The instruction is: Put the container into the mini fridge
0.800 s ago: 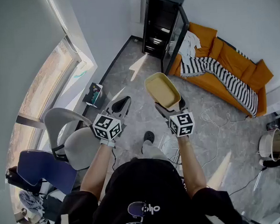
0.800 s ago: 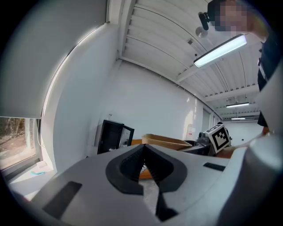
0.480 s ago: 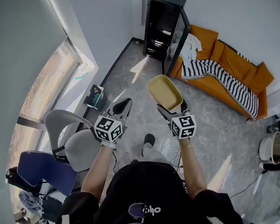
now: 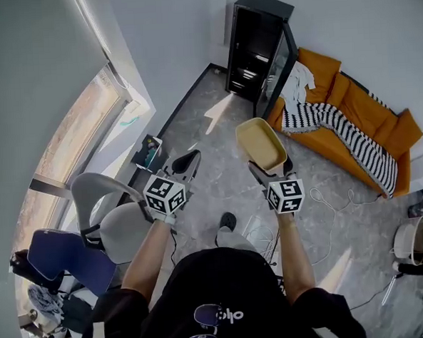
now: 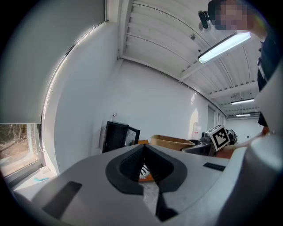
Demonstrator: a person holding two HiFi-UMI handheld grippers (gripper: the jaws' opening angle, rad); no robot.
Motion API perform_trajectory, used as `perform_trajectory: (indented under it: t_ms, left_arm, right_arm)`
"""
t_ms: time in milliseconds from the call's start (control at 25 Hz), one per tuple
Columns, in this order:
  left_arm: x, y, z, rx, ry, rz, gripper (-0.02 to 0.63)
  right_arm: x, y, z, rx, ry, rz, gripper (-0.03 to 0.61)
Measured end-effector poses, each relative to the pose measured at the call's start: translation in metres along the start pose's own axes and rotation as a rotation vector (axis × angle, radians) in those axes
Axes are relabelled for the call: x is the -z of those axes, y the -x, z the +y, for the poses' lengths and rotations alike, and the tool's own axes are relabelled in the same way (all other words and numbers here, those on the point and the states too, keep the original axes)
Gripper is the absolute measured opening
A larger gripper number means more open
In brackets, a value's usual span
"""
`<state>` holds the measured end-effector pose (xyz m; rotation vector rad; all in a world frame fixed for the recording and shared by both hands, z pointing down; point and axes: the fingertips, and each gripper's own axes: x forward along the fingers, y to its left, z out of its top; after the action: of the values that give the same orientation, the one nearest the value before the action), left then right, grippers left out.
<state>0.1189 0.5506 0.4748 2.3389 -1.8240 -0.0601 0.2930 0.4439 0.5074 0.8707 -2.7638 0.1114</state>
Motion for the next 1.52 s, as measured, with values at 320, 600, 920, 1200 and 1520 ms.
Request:
perform_trajectory:
  t_ms: [320, 600, 920, 1200, 1520]
  left_arm:
    - [-0.018, -0.042, 0.016, -0.054, -0.019, 0.009, 0.005]
    - [-0.025, -0.076, 0.022, -0.087, -0.022, 0.006, 0.005]
    - [-0.022, -0.107, 0.019, -0.090, -0.006, 0.015, 0.005]
    - [-0.024, -0.128, 0.026, -0.081, 0.003, 0.003, 0.005]
    - [-0.031, -0.167, 0.057, -0.055, 0.009, -0.008, 0.005]
  right_arm:
    - [-0.016, -0.034, -0.048, -0.027, -0.012, -0.014, 0.526]
    - [-0.025, -0.054, -0.082, -0.048, 0.003, -0.034, 0.526]
    - [-0.028, -0.065, -0.101, -0.063, -0.024, -0.051, 0.526]
    - [-0.031, -0.078, -0.112, -0.068, -0.042, -0.058, 0.526]
    - [-0.035, -0.119, -0.134, -0.050, -0.035, -0.044, 0.526]
